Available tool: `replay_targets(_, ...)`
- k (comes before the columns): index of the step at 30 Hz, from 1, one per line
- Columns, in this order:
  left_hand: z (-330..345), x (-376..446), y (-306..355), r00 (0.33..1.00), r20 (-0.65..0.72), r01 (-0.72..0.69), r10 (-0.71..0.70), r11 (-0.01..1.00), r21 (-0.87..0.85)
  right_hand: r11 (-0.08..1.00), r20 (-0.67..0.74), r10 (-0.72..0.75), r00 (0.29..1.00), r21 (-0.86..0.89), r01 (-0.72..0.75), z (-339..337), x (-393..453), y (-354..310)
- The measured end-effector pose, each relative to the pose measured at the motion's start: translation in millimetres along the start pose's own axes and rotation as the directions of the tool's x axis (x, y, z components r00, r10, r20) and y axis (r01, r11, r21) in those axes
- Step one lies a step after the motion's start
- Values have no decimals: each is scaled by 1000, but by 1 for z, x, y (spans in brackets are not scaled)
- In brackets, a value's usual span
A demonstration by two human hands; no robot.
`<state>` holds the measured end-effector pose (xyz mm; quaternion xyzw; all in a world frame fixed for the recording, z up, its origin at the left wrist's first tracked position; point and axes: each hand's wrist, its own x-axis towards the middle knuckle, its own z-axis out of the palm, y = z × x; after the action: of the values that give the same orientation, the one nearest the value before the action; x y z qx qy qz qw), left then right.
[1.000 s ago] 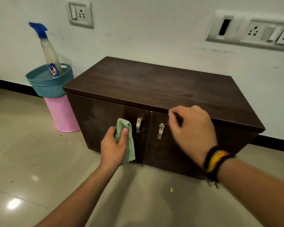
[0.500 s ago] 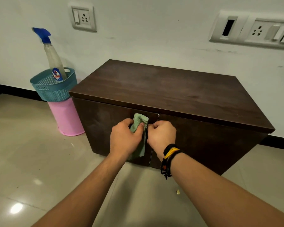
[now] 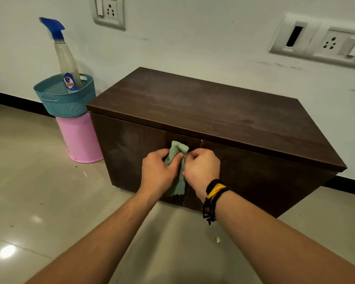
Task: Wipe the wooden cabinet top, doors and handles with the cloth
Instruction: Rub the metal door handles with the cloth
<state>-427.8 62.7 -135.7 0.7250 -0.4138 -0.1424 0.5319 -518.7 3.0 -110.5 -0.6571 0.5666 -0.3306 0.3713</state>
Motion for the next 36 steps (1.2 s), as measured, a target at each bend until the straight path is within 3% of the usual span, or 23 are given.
replay_targets(7,4,1,0,999,-24,44,-46,996,-74,1000,17,-4,1000,4,4,-2,2,3)
replay_targets(13,-3,6,2,996,60,76,-70,991,-109,1000,44,21,999,-19,-20,-6,6,2)
replay_targets(22,9,-3,-2,997,-69,30,-36,995,-93,998,35,-15,999,-66,18,-9,2,-3)
replay_targets(26,14,-9,-21,996,-45,-77,78,997,30,997,29,-17,999,-72,19,-10,2,-1)
replay_targets(29,18,-23,-50,998,-9,-68,70,991,113,997,39,-11,999,-71,14,-13,0,-2)
replay_targets(32,18,-19,-47,996,-78,-40,41,999,5,996,31,-46,998,-77,48,-13,0,-2)
replay_targets(36,12,-10,-26,995,-42,-95,91,992,-88,994,21,-64,998,-87,66,-12,0,0)
